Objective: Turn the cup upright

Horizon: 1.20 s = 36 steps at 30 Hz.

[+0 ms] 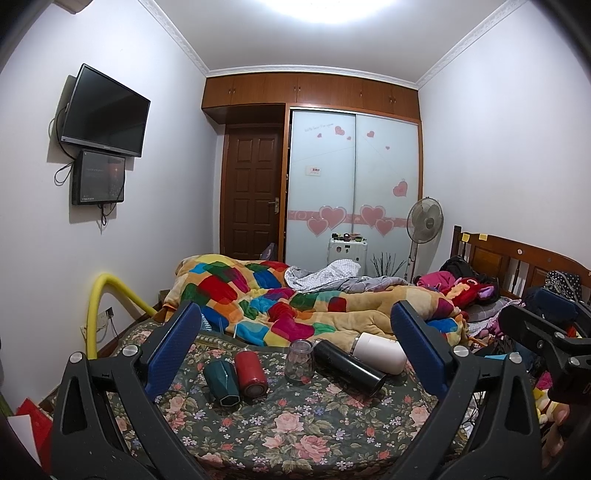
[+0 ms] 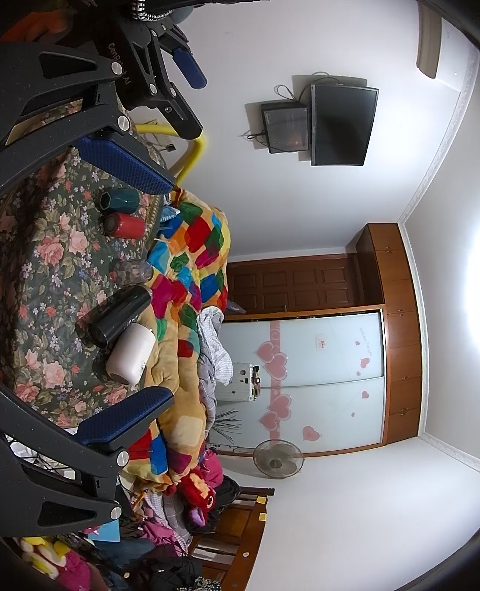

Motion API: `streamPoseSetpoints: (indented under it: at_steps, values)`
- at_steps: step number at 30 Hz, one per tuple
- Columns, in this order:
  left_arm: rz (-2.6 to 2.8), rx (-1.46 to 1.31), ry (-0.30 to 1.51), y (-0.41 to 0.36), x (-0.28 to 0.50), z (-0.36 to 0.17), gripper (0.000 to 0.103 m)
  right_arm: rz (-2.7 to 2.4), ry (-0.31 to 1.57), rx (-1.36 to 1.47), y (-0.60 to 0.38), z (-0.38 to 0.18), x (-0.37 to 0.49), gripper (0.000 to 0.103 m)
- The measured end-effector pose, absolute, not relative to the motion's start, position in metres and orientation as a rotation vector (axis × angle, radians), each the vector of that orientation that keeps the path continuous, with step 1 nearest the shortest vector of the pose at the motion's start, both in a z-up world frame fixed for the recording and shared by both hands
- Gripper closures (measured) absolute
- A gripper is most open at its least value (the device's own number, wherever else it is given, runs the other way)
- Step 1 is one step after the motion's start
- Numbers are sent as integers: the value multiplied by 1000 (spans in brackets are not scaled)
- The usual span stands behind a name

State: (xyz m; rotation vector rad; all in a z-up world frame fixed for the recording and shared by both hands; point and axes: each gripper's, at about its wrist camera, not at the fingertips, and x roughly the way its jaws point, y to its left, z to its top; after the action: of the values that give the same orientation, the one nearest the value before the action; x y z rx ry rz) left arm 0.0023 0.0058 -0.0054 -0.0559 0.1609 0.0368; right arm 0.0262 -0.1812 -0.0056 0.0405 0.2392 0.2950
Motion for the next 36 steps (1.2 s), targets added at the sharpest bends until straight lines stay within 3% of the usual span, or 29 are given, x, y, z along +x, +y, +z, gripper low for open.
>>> streamPoseSetpoints:
  at_steps: [19, 29, 36]
  values:
    - [94, -79, 266, 18, 52, -35, 0, 272, 345, 51, -191, -31, 69, 0]
    - [160, -139, 615, 70, 170, -121, 0, 236, 469, 82, -204, -62, 116, 0]
    - [117, -173, 807, 89, 242, -184, 15, 206, 569, 99, -207, -88, 146, 0]
